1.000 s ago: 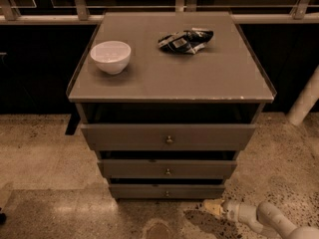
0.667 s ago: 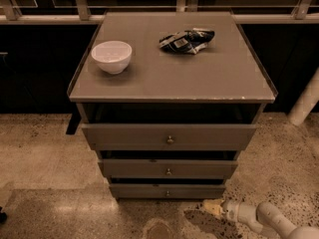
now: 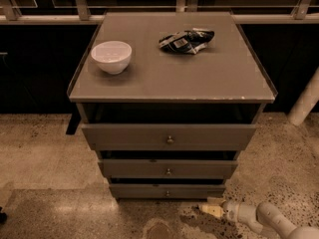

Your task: Close bottom drawer

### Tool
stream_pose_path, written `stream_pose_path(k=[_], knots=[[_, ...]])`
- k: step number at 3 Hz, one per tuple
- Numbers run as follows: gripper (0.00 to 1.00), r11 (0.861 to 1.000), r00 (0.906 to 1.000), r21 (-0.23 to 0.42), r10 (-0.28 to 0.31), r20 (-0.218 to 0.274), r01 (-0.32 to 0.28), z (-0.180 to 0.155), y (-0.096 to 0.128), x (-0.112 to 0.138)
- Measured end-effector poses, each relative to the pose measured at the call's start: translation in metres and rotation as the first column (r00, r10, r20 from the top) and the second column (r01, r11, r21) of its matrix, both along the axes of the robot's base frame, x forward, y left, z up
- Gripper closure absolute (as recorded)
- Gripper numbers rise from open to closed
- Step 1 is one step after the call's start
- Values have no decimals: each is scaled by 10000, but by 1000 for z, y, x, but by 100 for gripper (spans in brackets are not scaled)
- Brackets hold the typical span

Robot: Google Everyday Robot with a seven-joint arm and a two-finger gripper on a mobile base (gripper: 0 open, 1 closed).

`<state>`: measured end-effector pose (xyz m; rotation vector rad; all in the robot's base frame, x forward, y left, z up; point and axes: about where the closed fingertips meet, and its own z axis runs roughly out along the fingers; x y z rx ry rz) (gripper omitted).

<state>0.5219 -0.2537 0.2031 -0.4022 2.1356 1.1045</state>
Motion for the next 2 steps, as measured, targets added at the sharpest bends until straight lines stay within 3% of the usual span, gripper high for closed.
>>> stream_pose_path(k=[1, 2], knots=[[0, 10000, 10000, 1, 1, 0, -1, 0, 0, 0], [0, 10000, 10000, 1, 1, 0, -1, 0, 0, 0]])
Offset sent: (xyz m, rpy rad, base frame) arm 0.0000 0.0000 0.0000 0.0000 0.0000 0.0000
